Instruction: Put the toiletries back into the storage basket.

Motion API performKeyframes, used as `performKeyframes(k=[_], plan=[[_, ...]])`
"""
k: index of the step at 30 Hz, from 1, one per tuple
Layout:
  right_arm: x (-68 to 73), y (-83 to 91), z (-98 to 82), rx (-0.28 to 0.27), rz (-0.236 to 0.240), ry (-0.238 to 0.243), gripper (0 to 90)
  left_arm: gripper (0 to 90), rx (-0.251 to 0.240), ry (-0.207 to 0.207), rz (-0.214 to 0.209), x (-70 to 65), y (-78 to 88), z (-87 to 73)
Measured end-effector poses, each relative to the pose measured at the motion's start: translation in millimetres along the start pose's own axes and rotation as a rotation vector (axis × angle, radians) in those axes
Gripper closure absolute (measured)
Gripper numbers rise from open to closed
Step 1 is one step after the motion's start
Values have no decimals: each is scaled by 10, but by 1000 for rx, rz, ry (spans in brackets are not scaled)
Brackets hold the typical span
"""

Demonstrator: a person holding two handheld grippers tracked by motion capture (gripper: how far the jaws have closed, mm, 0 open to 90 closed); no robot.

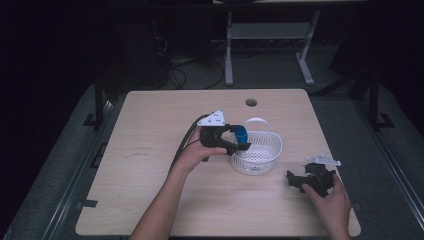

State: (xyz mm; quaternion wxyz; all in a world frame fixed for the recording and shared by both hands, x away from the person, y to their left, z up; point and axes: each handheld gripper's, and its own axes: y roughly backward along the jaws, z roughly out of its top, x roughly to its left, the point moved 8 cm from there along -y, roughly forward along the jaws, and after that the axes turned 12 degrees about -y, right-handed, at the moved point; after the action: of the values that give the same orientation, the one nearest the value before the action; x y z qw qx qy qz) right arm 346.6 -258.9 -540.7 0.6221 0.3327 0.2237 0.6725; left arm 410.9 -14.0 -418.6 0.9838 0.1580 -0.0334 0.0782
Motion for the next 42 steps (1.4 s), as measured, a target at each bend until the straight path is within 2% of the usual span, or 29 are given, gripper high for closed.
performKeyframes(k=[5, 17, 28, 35, 42], plan=[[0, 1, -1, 1, -1, -1, 5, 240, 1, 10, 9, -1, 77, 28], [-2, 0, 1, -1, -1, 1, 5, 200, 53, 26, 46, 21, 306, 7], [-1, 1, 1, -1, 0, 1, 4, 192, 90, 6, 84, -28, 659, 27], [0, 1, 0, -1, 0, 0, 5, 189, 127, 22, 133, -25, 912, -51], [1, 2, -1, 0, 0, 0, 5, 188, 178, 38, 161, -67, 1110, -153]])
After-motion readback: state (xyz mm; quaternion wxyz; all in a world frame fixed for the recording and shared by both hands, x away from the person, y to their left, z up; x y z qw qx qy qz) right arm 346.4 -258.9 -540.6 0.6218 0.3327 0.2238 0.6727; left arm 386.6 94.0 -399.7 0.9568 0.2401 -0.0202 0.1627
